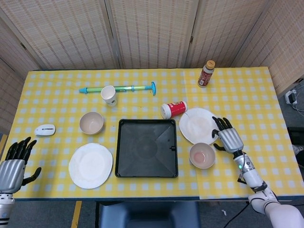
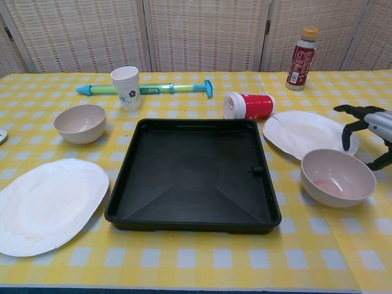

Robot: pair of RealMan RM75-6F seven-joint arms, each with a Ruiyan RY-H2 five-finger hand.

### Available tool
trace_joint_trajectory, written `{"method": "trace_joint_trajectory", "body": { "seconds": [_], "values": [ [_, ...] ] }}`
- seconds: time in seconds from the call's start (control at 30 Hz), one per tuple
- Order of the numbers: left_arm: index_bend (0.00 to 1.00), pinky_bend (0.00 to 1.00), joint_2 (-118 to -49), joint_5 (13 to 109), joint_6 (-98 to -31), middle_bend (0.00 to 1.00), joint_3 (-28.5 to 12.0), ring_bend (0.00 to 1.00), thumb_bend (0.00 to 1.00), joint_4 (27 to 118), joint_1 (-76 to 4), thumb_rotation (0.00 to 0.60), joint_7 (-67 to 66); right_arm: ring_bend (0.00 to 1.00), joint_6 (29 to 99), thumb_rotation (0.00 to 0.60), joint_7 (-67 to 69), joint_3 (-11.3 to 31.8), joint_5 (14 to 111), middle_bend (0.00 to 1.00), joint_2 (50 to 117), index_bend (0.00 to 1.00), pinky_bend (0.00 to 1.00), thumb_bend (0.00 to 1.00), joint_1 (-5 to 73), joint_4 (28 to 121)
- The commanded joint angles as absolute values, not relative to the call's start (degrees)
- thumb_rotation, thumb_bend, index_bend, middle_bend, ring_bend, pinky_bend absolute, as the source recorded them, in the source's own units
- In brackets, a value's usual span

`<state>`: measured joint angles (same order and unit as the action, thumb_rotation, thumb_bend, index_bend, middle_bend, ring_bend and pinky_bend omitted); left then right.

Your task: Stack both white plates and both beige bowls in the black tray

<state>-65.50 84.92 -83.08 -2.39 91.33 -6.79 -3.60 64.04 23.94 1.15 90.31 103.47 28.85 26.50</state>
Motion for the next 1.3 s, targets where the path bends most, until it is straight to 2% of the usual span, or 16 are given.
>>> {"method": "trace_joint_trajectory", "body": {
  "seconds": [0.03, 0.17, 0.37, 0.67, 0.83, 1.0, 1.2, 1.3],
  "values": [
    [0.00, 0.05, -65.5, 84.9, -83.0, 0.02, -2.4, 0.00, 0.36, 91.3, -6.8, 0.600, -3.7, 0.00, 63.3, 0.600, 23.9, 1.0, 90.3, 0.04, 104.0, 0.52, 0.00, 0.31, 29.4, 25.7],
    [0.00, 0.05, -65.7, 84.7, -83.2, 0.02, -2.5, 0.00, 0.36, 91.4, -6.8, 0.600, -4.1, 0.00, 62.8, 0.600, 24.0, 1.1, 90.2, 0.06, 105.1, 0.53, 0.00, 0.38, 30.5, 24.6],
    [0.00, 0.05, -65.5, 84.5, -83.4, 0.02, -2.6, 0.00, 0.38, 91.5, -6.6, 0.600, -3.7, 0.00, 62.4, 0.600, 23.5, 1.2, 90.1, 0.07, 106.9, 0.56, 0.00, 0.43, 31.7, 22.2],
    [0.00, 0.05, -65.3, 84.9, -84.1, 0.02, -2.6, 0.00, 0.38, 91.6, -6.3, 0.600, -3.2, 0.01, 64.4, 0.600, 25.1, 1.2, 90.1, 0.11, 108.1, 0.63, 0.00, 0.46, 31.9, 20.9],
    [0.00, 0.05, -65.2, 85.1, -84.5, 0.02, -2.6, 0.00, 0.38, 91.6, -6.1, 0.600, -3.2, 0.04, 69.4, 0.600, 27.0, 1.8, 89.8, 0.16, 107.7, 0.69, 0.00, 0.46, 30.8, 21.0],
    [0.00, 0.05, -65.1, 85.3, -84.8, 0.02, -2.4, 0.00, 0.38, 91.8, -5.9, 0.600, -3.1, 0.05, 75.2, 0.600, 27.9, 2.3, 89.7, 0.16, 106.0, 0.69, 0.00, 0.46, 28.7, 22.9],
    [0.00, 0.04, -65.1, 85.5, -85.5, 0.02, -2.6, 0.00, 0.38, 91.9, -5.7, 0.600, -3.2, 0.07, 83.3, 0.600, 30.6, 2.5, 90.5, 0.17, 101.7, 0.69, 0.00, 0.46, 26.4, 30.0],
    [0.00, 0.01, -65.3, 85.7, -85.2, 0.02, -2.6, 0.00, 0.38, 91.6, -5.9, 0.600, -3.3, 0.09, 87.6, 0.600, 30.6, 2.4, 91.8, 0.19, 99.8, 0.69, 0.00, 0.46, 25.8, 34.6]
  ]
}}
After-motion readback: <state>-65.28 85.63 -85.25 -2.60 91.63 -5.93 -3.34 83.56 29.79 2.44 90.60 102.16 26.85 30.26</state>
